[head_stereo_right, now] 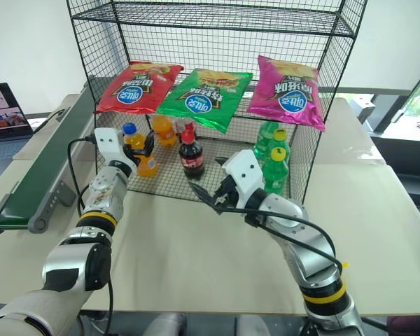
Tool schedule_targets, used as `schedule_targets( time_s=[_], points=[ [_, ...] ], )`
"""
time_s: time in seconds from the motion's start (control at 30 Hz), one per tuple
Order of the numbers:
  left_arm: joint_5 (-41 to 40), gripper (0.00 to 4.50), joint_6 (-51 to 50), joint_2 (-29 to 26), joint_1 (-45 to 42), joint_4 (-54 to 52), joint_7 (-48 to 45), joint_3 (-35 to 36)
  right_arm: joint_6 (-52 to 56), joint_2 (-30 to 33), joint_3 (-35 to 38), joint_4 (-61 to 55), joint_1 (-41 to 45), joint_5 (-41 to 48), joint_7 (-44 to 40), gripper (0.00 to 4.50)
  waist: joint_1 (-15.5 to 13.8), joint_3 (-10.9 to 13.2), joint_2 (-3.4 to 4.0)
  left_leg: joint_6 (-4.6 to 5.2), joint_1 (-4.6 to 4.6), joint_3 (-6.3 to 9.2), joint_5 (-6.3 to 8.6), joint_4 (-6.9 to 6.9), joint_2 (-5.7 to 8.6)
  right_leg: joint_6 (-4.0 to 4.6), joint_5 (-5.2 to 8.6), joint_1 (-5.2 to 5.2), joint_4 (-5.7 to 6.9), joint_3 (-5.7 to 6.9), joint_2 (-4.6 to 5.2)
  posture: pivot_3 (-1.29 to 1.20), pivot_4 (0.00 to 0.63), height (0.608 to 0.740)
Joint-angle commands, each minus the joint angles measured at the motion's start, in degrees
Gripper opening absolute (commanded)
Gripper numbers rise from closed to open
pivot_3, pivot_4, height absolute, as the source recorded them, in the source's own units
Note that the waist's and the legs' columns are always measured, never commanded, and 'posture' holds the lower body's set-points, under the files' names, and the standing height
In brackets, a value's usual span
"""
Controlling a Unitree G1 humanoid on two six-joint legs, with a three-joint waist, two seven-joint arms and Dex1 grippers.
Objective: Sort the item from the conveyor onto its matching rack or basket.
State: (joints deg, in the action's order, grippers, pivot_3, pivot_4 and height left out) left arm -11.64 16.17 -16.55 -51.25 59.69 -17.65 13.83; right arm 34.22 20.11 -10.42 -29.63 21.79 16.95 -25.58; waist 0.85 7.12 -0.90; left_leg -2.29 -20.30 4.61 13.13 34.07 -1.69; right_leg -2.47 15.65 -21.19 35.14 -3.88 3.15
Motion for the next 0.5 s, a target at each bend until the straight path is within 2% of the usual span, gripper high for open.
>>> schedule_targets(
  time_s=[0.03,0.23,0.5],
  points=[
    [-0.8,4.45,0.7,-0.4,-0.1,-2.8,-0.6,0.9,-0.7,-0.6,1.2,-1.0,1.4,0.4,0.0,4.50,0.0,0.0,0.00,0.00,0.00,0.00,0.00,0.00,0.00,0.00,0.00,0.00,0.00,0.00,0.00,0.00,0.150,0.738],
    [-0.7,4.45,-1.6,0.4,4.8,-10.1,-0.8,0.3,-1.6,-1.7,1.1,0.3,2.4,0.3,-0.3,4.50,0.1,0.0,0.02,0.00,0.02,0.00,0.00,0.00,-0.01,0.01,0.00,0.00,0.06,0.00,0.00,0.00,0.150,0.738],
    [-1.0,4.45,-9.2,0.5,13.3,-25.6,1.0,0.1,-2.2,-3.3,0.5,1.6,3.1,0.3,-0.6,4.50,0.0,0.0,0.02,0.00,0.03,0.01,0.00,0.04,-0.01,0.01,-0.01,0.01,0.11,0.00,0.01,0.00,0.150,0.738]
  ],
)
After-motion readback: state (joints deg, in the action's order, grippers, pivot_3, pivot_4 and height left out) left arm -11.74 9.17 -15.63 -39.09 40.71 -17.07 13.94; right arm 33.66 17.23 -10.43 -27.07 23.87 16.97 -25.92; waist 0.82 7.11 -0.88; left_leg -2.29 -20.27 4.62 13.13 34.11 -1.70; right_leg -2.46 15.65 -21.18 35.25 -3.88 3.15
